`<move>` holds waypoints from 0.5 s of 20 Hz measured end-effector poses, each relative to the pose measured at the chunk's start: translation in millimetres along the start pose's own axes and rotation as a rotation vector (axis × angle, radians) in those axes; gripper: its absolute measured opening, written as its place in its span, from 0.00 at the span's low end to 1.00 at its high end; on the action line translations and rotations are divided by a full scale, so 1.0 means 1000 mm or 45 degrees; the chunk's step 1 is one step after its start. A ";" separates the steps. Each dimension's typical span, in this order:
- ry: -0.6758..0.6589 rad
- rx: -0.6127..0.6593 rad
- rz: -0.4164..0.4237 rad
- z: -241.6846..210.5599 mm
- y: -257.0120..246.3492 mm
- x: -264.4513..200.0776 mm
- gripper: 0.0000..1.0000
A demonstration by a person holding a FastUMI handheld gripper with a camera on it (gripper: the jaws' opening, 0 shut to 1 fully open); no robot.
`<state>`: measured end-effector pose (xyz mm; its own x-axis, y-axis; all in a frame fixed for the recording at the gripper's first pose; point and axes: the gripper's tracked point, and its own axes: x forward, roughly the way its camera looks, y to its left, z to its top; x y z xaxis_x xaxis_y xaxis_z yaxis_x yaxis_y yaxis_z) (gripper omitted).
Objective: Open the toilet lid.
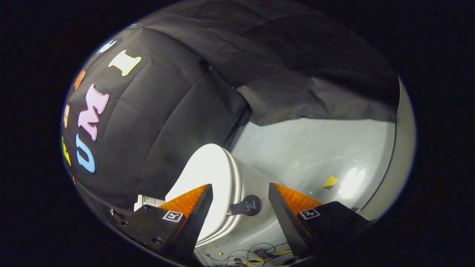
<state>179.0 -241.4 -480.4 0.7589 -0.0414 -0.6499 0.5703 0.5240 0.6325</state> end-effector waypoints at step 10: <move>0.098 0.214 0.075 -0.049 -0.008 0.043 0.34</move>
<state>191.9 -206.1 -534.2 0.7700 0.0540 -0.6357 0.5747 0.3739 0.7279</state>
